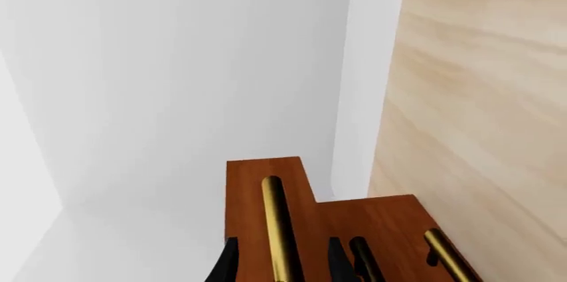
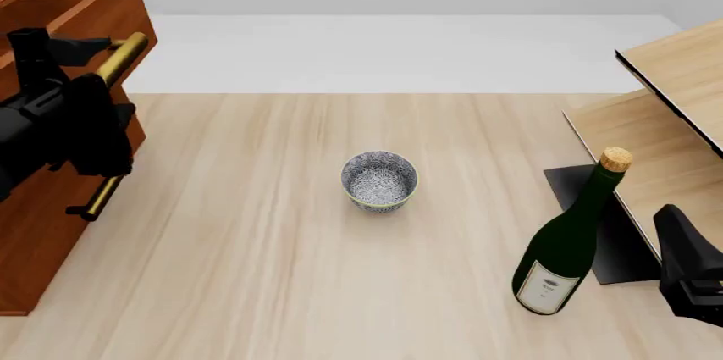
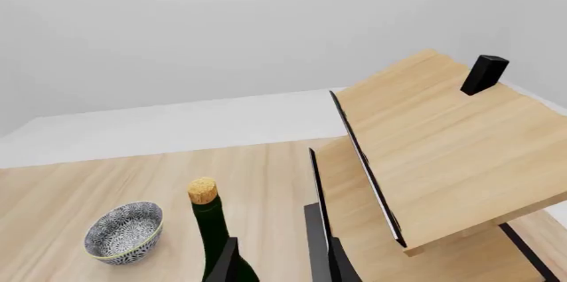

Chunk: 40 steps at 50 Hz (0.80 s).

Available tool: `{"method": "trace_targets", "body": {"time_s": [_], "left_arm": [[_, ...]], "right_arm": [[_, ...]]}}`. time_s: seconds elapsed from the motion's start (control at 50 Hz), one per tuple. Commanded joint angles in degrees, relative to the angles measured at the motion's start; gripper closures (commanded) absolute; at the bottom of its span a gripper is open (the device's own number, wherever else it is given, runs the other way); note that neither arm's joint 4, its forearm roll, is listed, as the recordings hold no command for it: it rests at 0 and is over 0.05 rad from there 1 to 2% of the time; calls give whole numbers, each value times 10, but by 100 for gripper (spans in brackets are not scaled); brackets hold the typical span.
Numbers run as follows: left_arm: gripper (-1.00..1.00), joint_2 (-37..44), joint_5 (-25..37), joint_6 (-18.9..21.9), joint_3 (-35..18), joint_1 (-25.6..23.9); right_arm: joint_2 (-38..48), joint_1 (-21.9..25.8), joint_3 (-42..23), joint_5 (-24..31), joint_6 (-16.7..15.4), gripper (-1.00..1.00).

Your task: Close the bottom drawer of the cabinet and open the top drawer.

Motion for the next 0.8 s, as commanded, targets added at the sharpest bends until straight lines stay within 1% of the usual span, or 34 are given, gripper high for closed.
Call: {"method": "trace_targets", "body": {"time_s": [0.02, 0.24, 0.5, 0.8], "left_arm": [[-100, -17, 12, -7, 7, -12], [-100, -17, 16, -12, 3, -29], [-100, -37, 32, -13, -1, -43], [-100, -1, 29, -24, -35, -89]], "right_arm": [[3, 0, 0, -2, 2, -100], [8, -2, -1, -7, 5, -100], [4, -2, -1, -2, 6, -100], [9, -4, -2, -6, 9, -100]]}}
